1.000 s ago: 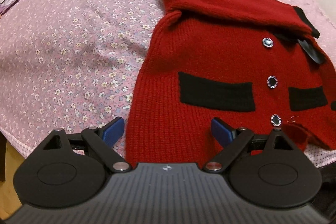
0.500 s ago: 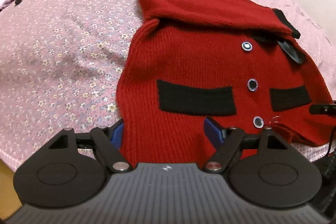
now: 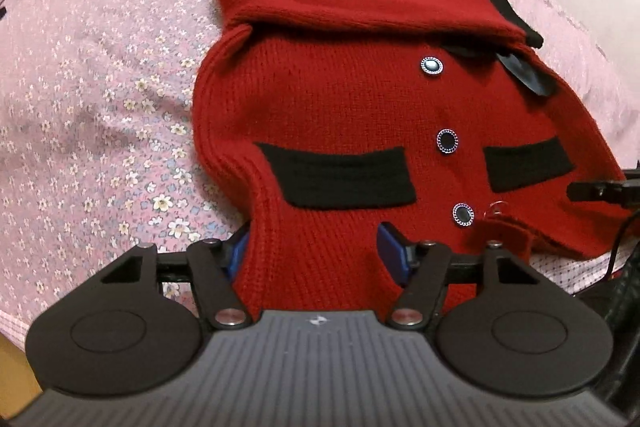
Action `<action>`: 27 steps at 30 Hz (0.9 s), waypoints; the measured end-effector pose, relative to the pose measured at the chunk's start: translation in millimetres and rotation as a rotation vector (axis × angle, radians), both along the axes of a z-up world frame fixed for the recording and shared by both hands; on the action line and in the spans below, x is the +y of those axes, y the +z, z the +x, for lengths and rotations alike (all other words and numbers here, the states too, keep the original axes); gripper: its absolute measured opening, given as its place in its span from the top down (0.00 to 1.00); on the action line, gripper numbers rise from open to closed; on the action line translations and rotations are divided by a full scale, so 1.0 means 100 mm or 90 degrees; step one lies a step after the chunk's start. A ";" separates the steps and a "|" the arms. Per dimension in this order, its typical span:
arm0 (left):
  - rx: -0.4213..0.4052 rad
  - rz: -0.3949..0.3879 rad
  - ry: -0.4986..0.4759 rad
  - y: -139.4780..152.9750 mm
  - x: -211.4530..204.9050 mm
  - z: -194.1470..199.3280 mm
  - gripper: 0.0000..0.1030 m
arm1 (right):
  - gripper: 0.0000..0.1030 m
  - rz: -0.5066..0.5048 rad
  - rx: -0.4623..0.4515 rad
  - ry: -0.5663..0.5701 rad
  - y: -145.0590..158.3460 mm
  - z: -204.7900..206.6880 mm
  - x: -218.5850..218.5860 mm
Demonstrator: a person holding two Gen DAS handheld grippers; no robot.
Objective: Fold small clothes
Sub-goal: 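Close both grippers on the ribbed hem, then fold the hem up over the body toward the collar and open both grippers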
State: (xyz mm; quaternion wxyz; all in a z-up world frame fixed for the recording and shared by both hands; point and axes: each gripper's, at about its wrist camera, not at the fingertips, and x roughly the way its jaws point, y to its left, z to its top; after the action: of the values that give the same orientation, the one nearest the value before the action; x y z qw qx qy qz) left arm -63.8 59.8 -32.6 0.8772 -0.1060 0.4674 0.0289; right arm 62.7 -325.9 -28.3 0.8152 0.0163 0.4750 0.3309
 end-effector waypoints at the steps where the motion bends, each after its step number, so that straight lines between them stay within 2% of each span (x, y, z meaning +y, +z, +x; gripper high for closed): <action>1: 0.002 -0.004 0.001 -0.01 0.01 0.01 0.33 | 0.52 -0.001 -0.001 0.003 0.00 -0.01 0.00; 3: 0.003 -0.009 -0.005 -0.03 0.02 0.05 0.33 | 0.53 -0.004 -0.002 0.007 -0.01 -0.01 0.01; 4: 0.002 -0.019 -0.003 -0.04 0.03 0.07 0.33 | 0.62 -0.006 -0.002 0.008 -0.01 -0.02 0.01; 5: 0.000 -0.033 0.002 -0.05 0.06 0.09 0.34 | 0.78 -0.007 0.000 0.005 -0.01 -0.01 0.02; 6: 0.000 -0.051 0.009 -0.06 0.09 0.12 0.48 | 0.85 -0.006 0.008 0.000 -0.03 0.03 0.02; 7: 0.002 -0.064 0.018 -0.07 0.12 0.16 0.57 | 0.89 0.002 0.014 -0.006 -0.03 0.07 0.02; 9: 0.003 -0.088 0.036 -0.07 0.19 0.26 0.75 | 0.90 0.038 0.021 -0.011 0.00 0.16 0.01; 13: -0.035 -0.121 0.039 0.07 0.24 0.37 0.80 | 0.91 0.106 -0.004 -0.008 0.19 0.27 0.03; 21: -0.145 -0.127 0.038 0.60 0.27 0.65 0.81 | 0.91 0.178 -0.052 -0.039 0.46 0.58 0.11; 27: -0.189 -0.139 0.069 0.84 0.37 0.81 0.81 | 0.91 0.241 -0.066 -0.080 0.59 0.80 0.09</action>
State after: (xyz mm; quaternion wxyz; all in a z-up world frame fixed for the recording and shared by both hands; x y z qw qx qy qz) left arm 17.5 96.5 51.5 0.9170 -0.2287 0.3268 0.0092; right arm 142.4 -316.5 31.0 0.8400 0.1816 0.3594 0.3635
